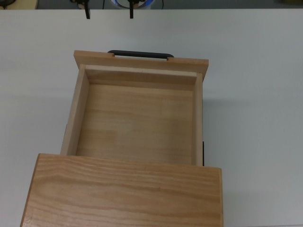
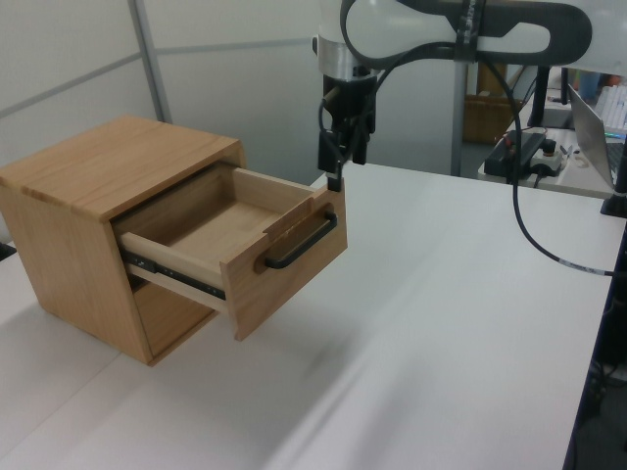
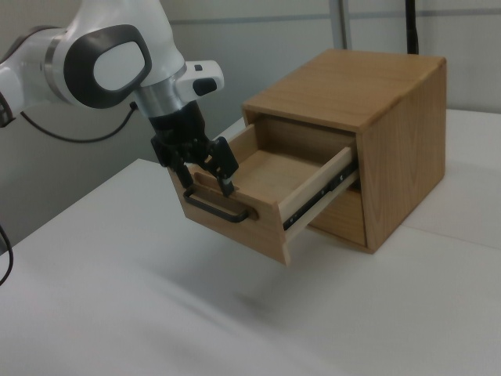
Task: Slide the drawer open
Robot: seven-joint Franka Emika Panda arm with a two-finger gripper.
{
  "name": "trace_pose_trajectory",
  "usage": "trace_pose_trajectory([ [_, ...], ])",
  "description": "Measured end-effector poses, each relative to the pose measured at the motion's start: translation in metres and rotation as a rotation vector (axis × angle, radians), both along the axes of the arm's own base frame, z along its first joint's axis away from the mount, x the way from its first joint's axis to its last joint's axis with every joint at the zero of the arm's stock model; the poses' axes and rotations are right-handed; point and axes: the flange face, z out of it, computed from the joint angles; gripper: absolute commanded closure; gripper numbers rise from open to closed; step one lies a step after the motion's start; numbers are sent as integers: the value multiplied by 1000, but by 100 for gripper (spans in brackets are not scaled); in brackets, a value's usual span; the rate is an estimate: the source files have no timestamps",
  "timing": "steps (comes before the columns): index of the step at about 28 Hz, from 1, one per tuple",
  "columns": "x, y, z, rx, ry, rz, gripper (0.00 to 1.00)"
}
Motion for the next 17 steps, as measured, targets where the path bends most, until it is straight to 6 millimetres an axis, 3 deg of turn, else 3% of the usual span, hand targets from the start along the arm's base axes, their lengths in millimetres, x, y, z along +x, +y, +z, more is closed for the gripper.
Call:
trace_pose_trajectory([
  [8, -1, -4, -11, -38, 57, 49, 0],
  [17, -4, -5, -9, -39, 70, 13, 0],
])
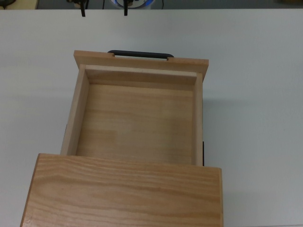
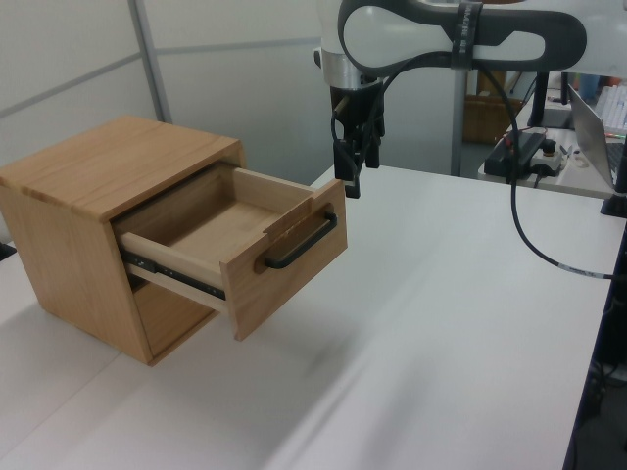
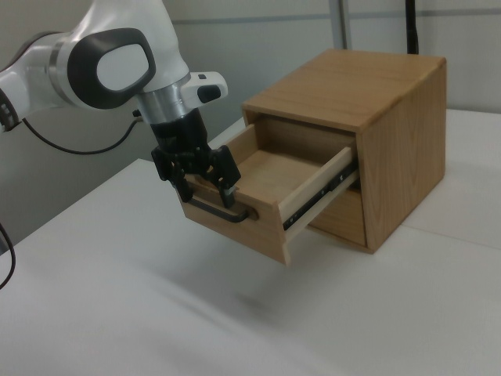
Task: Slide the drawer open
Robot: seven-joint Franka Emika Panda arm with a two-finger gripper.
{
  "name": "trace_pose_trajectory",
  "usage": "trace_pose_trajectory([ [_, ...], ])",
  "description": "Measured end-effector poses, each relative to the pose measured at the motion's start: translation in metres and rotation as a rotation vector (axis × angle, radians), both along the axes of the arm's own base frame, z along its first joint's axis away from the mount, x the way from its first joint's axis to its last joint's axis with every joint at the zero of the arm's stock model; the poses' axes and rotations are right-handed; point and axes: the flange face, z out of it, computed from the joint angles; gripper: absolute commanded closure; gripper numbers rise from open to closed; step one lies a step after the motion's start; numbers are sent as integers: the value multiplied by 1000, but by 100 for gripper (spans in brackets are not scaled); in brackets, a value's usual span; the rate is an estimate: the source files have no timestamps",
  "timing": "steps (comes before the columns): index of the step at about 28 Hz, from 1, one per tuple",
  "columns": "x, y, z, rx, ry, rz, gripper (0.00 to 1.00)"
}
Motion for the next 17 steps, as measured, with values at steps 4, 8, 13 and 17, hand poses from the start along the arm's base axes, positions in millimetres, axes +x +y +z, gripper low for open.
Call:
trace_pose_trajectory([
  [4, 0, 0, 3, 1, -10, -47, 0],
  [8, -1, 0, 6, 2, -18, -67, 0],
  [13, -3, 0, 14, 4, -26, -99, 0],
  [17, -6, 0, 16, 4, -15, -154, 0],
])
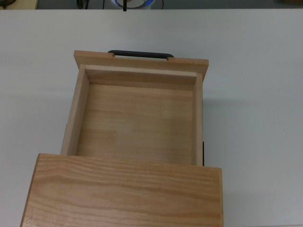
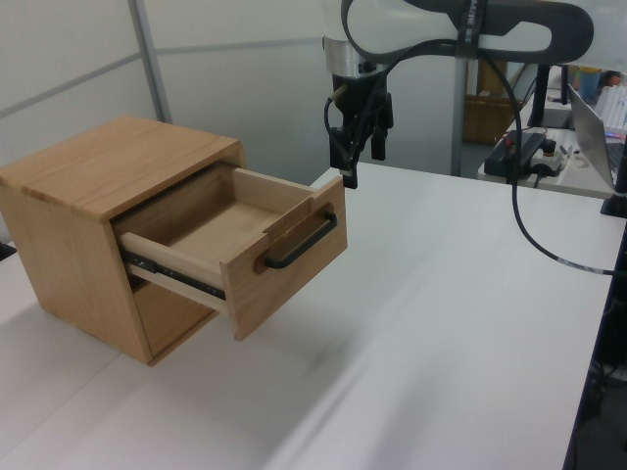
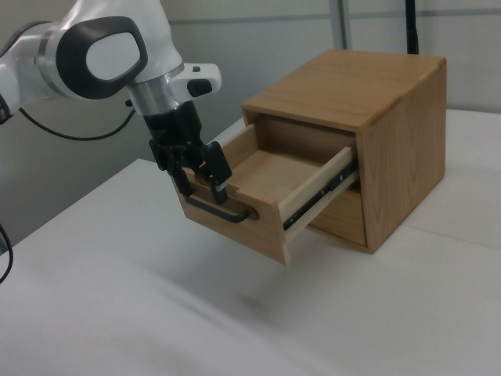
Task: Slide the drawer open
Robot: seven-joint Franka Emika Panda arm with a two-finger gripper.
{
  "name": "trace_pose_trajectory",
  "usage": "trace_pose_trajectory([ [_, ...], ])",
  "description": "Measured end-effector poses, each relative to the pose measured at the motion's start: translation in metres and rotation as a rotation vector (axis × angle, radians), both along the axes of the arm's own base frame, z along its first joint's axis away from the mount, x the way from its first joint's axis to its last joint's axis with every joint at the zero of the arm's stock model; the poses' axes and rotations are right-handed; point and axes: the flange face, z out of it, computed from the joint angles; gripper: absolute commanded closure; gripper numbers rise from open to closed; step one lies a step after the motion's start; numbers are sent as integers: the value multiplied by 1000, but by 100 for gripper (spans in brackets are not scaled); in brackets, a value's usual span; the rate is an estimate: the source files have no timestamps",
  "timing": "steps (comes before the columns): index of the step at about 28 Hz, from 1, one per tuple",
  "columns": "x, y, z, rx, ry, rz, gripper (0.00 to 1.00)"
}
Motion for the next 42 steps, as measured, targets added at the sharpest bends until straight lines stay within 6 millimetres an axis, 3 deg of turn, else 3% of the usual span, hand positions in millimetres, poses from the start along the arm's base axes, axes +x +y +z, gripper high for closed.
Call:
trace_pose_trajectory([
  [42, -5, 0, 4, -5, 11, 64, 0],
])
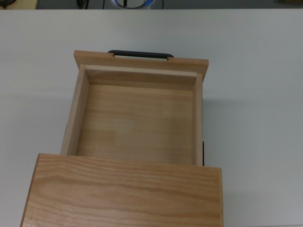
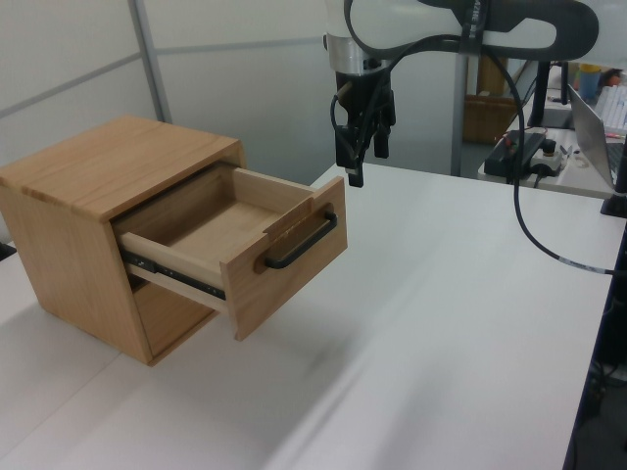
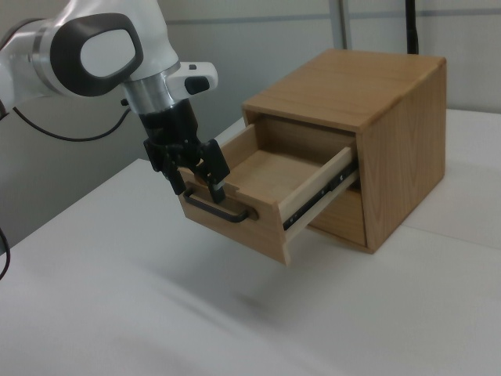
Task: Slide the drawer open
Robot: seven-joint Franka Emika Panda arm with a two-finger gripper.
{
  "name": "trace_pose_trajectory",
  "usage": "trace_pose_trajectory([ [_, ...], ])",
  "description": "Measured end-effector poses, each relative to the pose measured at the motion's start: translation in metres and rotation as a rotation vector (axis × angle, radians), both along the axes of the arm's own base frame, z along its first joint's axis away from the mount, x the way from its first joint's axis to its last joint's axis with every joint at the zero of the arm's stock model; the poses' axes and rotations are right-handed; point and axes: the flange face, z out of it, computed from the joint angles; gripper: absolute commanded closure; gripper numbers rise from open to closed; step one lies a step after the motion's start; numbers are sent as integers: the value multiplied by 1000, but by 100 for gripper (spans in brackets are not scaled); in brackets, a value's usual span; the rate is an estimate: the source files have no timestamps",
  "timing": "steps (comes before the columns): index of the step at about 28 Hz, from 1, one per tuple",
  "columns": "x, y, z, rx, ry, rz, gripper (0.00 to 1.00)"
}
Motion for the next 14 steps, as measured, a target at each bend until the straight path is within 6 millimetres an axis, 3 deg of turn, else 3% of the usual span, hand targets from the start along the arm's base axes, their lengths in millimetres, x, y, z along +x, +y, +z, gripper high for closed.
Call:
trace_pose_trajectory([
  [14, 0, 2, 0, 6, 0, -5, 0],
])
